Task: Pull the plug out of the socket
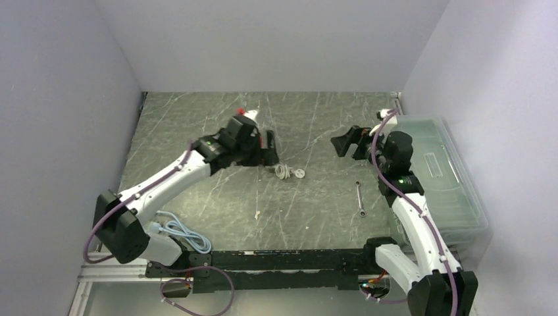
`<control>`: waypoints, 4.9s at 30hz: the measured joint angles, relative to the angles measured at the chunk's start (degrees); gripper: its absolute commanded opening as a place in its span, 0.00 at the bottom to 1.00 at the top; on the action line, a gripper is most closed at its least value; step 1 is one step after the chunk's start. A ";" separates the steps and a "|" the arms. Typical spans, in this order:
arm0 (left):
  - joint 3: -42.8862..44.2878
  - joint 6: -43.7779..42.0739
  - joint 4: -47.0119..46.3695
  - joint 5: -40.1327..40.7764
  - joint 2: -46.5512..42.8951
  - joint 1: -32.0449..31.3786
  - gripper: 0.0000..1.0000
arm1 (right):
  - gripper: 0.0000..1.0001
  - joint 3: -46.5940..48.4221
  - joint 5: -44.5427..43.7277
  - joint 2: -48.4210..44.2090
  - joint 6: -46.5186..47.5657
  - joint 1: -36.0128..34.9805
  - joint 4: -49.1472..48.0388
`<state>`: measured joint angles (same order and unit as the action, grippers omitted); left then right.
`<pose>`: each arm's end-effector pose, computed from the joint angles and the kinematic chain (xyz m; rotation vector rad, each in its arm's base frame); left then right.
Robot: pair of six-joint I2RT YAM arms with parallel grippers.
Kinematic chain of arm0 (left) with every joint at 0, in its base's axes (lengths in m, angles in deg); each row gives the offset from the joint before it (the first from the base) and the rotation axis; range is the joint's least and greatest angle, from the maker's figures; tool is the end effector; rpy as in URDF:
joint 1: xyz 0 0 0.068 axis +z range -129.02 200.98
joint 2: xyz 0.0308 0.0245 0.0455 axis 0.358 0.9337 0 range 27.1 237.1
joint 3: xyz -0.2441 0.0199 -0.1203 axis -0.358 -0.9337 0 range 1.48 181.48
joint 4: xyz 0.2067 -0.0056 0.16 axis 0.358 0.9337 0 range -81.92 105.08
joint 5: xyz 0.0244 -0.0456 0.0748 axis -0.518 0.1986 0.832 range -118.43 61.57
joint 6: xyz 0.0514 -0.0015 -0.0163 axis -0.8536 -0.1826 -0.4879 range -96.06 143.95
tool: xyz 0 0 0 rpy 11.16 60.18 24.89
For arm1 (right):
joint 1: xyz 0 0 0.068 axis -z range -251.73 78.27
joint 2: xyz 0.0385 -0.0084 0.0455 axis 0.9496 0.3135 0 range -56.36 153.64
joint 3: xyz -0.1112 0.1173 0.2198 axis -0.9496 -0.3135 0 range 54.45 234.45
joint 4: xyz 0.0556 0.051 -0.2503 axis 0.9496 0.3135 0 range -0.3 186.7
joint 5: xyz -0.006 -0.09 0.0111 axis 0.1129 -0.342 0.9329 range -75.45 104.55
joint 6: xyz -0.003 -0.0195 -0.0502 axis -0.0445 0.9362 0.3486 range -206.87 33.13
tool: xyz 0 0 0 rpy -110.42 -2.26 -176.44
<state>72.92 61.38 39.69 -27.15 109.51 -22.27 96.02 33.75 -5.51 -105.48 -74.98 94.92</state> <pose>0.2321 -0.2171 0.3133 0.1106 2.4121 -0.6658 0.2080 0.0235 0.3109 0.0070 1.8473 0.5731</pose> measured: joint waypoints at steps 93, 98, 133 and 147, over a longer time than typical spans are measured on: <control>-8.48 -2.19 -13.92 -44.44 9.60 40.79 0.99 | 0.00 -3.30 -29.16 31.89 11.21 -48.61 -35.10; -9.77 0.46 -18.95 -49.46 10.03 40.54 0.99 | 0.00 -4.72 -29.53 29.18 10.23 -49.70 -36.48; -11.85 7.85 -32.30 -58.90 14.99 36.24 0.00 | 0.59 -5.70 -31.54 28.55 6.93 -50.90 -40.15; -14.56 4.07 -32.17 -59.06 15.72 35.93 0.00 | 0.97 -6.58 -26.64 16.22 2.93 -48.74 -34.40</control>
<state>58.36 65.44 7.52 -86.21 125.22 13.67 89.44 7.11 10.71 -102.55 -123.72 60.51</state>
